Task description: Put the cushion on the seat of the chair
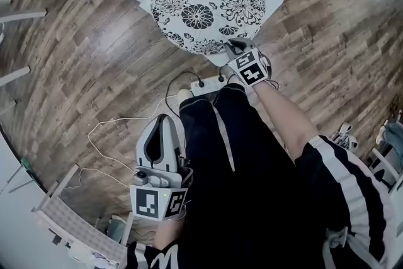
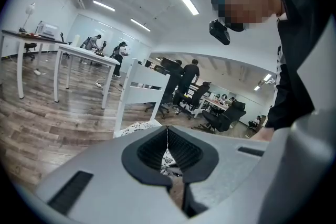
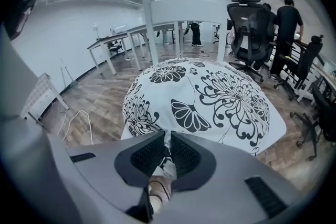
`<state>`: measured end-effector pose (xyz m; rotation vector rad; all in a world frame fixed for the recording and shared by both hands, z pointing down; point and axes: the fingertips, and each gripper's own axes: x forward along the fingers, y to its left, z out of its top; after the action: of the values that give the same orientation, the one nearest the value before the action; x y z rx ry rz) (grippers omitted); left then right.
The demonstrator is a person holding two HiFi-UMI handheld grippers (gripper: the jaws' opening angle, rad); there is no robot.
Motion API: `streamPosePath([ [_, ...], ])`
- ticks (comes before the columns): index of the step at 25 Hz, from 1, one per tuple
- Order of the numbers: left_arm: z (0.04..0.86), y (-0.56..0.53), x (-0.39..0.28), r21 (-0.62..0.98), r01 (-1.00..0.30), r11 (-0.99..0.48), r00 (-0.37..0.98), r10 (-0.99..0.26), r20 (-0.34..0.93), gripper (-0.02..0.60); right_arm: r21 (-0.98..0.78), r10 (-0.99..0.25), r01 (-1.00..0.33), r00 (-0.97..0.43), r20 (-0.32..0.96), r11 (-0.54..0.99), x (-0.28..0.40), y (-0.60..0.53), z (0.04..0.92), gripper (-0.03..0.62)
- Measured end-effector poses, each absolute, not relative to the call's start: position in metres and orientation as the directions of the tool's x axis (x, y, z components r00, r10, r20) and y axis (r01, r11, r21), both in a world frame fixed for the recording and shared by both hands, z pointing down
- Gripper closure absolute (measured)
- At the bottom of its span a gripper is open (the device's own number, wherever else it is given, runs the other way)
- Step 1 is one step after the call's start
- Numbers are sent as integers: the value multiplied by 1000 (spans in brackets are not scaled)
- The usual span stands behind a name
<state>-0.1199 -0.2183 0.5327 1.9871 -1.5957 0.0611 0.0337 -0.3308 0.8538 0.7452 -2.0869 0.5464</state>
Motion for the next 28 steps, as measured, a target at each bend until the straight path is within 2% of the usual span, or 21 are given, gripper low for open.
streamPosePath([
  [8,529,-224,-118,397,-910,-124,288,-875,388,575,-119,-254,-659,-442,861,743,35,-328,862,554],
  [16,521,-224,-117,383,-913,-137,293,-875,385,575,-187,-204,-697,-438,876,693,32,-326,865,498],
  [24,514,-224,-109,370,-914,-165,308,-877,369,575,-269,-265,-747,-511,818,608,35,-320,843,462],
  [28,503,-229,-105,360,-914,-184,313,-887,340,575,-241,-321,-738,-530,785,630,36,-318,813,462],
])
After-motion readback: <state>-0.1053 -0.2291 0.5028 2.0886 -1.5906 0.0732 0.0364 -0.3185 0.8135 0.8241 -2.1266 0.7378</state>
